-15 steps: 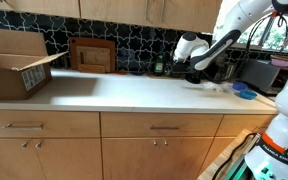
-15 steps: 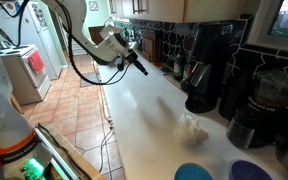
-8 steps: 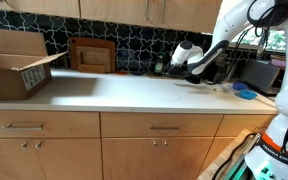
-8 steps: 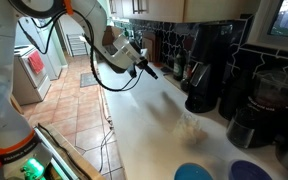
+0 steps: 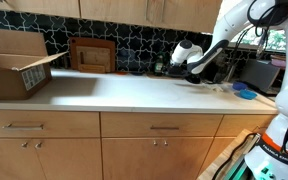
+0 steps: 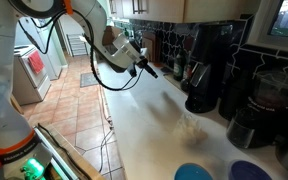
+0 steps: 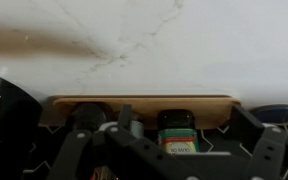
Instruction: Slide the sauce tray by holding the bottom left corner and rotating it anticlockwise
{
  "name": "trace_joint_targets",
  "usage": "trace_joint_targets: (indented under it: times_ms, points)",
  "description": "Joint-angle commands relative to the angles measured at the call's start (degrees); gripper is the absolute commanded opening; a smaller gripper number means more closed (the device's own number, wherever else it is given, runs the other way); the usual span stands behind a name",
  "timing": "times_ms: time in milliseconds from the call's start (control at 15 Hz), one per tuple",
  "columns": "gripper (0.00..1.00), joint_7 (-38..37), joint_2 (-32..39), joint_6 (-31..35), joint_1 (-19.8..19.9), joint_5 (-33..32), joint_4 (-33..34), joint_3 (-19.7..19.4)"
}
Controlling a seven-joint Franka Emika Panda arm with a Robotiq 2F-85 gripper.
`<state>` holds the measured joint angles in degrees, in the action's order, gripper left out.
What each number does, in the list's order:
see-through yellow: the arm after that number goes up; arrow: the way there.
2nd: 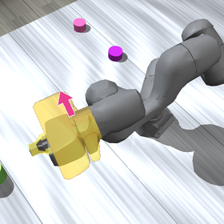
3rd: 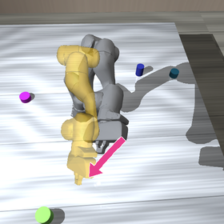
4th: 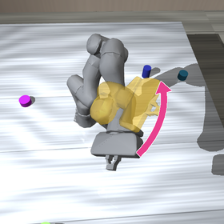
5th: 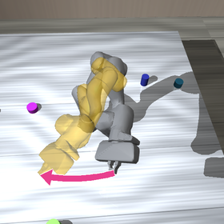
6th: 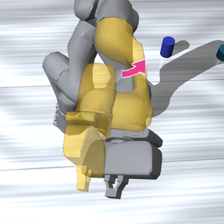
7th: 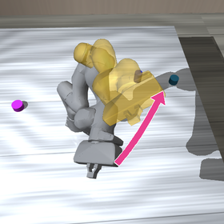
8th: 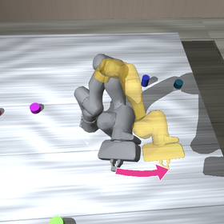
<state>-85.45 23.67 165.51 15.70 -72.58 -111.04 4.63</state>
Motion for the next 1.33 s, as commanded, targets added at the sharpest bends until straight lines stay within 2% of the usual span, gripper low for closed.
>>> trace_joint_targets:
  times_ms: [0,133,400,467,600,667,733,800,867,1000,1267]
  points:
    - [1.0,1.3,3.5,1.4,0.4,0.0,4.3,0.0]
    - [1.0,4.7,6.2,1.3,1.1,1.8,7.6,0.5]
    - [1.0,16.9,11.9,0.7,4.8,10.9,12.9,3.9]
    - [1.0,22.9,12.8,1.8,1.0,18.6,13.6,-0.5]
    - [1.0,31.7,15.2,1.1,0.5,27.5,16.5,-1.2]
    - [1.0,31.8,16.7,-1.3,5.4,25.4,18.5,4.5]
    - [1.0,38.8,17.2,0.9,-0.1,34.6,19.3,-1.9]
    - [0.94,41.4,18.1,0.9,-0.4,37.7,20.7,-2.4]
    - [0.73,45.5,18.8,0.9,-1.2,42.3,22.0,-3.4]
    - [0.68,51.9,20.5,0.9,-3.5,50.4,24.8,-6.1]
    - [0.36,59.6,24.9,1.1,-7.3,62.2,30.8,-10.9]
